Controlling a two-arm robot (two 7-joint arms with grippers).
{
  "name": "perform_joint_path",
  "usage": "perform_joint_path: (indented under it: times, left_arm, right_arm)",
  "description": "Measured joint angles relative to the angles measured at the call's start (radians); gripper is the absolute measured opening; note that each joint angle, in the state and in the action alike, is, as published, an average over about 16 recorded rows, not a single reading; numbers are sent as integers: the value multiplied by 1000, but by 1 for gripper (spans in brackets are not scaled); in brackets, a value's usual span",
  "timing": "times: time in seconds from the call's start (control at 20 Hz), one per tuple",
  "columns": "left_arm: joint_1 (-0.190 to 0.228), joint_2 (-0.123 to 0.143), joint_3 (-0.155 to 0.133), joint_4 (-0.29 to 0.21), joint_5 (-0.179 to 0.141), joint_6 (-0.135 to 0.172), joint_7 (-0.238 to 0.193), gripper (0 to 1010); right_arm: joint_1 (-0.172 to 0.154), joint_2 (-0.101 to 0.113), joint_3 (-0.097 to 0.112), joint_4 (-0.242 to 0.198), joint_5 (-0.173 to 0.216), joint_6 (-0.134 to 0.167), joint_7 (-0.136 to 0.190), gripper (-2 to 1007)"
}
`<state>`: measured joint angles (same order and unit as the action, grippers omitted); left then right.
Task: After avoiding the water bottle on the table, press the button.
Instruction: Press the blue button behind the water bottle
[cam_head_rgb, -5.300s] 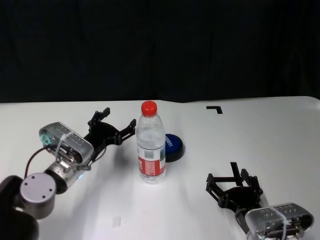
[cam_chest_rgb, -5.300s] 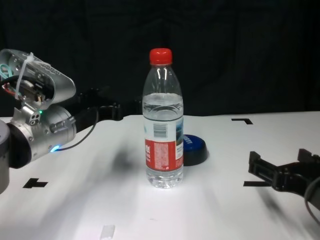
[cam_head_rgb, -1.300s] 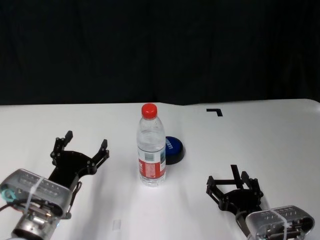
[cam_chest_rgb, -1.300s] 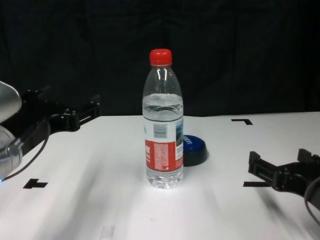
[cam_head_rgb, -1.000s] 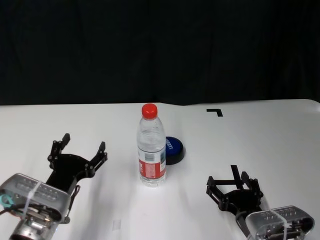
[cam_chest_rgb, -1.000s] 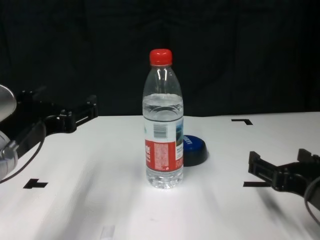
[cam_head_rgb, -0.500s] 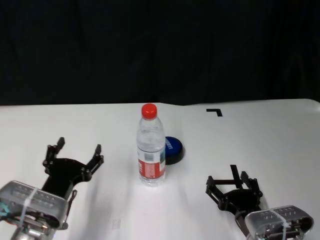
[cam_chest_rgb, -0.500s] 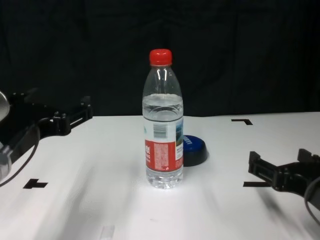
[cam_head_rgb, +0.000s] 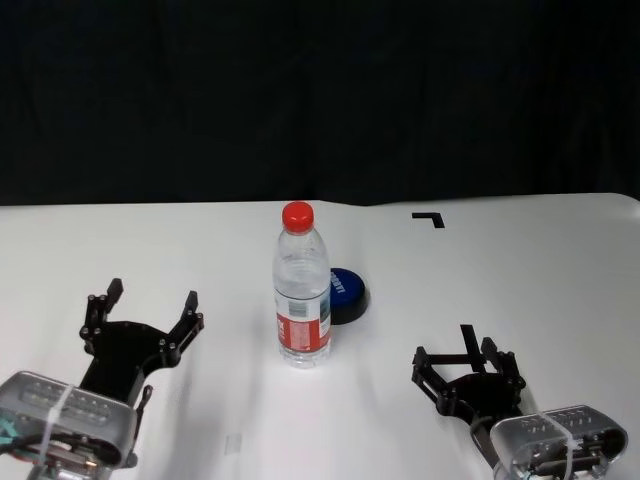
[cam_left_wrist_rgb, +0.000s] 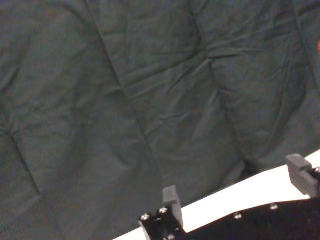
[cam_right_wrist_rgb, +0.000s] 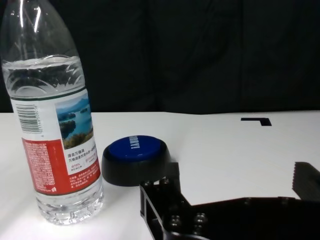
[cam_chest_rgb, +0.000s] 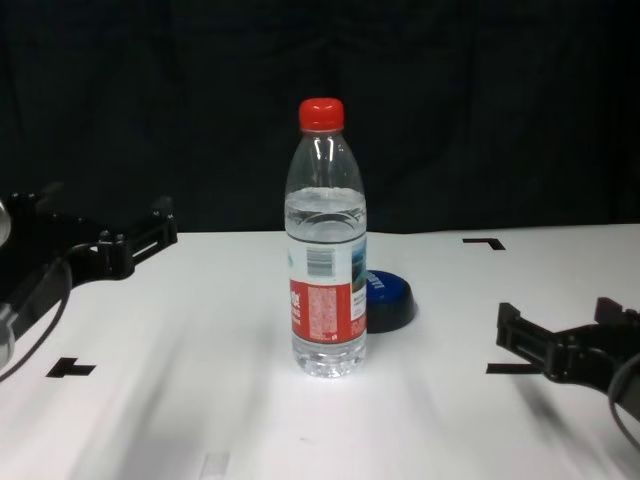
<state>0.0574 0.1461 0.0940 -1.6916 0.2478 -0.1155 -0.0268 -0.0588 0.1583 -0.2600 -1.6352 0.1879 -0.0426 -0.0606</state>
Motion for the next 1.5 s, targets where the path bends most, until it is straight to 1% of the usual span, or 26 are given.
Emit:
perform_joint_path:
  times: [0.75, 1.5]
  left_arm:
    - [66, -38, -9, -48, 28, 11, 31, 1009]
    - [113, -74, -5, -60, 44, 4, 56, 1009]
  right_arm:
    - [0, 0, 0, 0, 0, 0, 0, 1003]
    - [0, 0, 0, 0, 0, 0, 0, 1003]
